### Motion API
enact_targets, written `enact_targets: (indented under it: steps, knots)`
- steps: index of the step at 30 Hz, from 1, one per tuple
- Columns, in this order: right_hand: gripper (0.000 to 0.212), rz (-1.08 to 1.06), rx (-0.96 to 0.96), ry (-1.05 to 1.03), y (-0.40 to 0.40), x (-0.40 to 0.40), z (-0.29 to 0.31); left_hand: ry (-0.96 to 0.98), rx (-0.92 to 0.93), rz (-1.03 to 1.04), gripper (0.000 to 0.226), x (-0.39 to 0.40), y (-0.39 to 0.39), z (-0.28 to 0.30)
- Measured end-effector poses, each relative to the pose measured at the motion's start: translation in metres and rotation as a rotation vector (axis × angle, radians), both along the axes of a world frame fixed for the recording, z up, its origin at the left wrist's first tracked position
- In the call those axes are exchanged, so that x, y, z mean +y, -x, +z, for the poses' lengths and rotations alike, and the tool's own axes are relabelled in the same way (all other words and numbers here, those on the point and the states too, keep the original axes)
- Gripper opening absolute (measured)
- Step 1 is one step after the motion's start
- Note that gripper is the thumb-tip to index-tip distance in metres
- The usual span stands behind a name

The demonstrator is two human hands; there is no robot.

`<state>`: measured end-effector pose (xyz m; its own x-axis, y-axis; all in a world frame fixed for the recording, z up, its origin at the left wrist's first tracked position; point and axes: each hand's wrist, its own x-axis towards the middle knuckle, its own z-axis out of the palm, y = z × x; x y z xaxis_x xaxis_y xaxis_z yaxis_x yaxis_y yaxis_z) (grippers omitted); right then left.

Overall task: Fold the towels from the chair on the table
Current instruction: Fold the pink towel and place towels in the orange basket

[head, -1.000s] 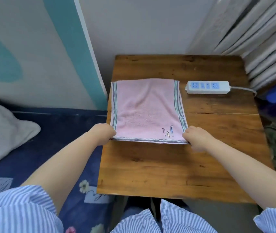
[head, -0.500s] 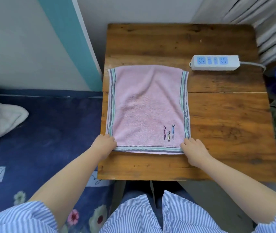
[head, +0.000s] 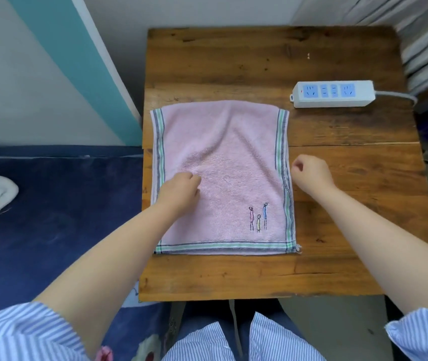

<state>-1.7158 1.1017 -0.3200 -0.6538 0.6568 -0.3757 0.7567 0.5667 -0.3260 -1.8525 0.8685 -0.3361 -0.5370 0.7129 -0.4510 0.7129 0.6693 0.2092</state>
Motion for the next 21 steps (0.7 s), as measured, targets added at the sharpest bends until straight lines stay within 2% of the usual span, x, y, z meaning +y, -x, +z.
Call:
enact_targets:
  steps: [3, 7, 13, 16, 19, 21]
  knots:
    - [0.023, -0.099, 0.099, -0.012, 0.026, 0.018, -0.003, -0.155, 0.038, 0.183, 0.027, 0.028, 0.001, -0.012]
    - [0.031, -0.193, 0.146, -0.011, 0.054, 0.038, -0.017, -0.293, 0.126, 0.188, 0.032, 0.05, 0.003, -0.035]
    - [0.027, -0.218, 0.216, 0.073, 0.077, 0.05, -0.034, -0.132, 0.142, 0.071, 0.064, 0.043, 0.008, -0.06]
    - [0.025, -0.35, 0.32, 0.168, 0.084, 0.064, -0.044, -0.139, 0.167, 0.065, 0.078, 0.046, 0.012, -0.066]
    - [0.029, -0.502, 0.406, 0.205, 0.086, 0.078, -0.048, -0.192, 0.179, 0.035, 0.073, 0.052, 0.013, -0.064]
    - [0.025, -0.493, 0.39, 0.17, 0.09, 0.082, -0.053, -0.214, 0.197, 0.019, 0.069, 0.051, 0.012, -0.064]
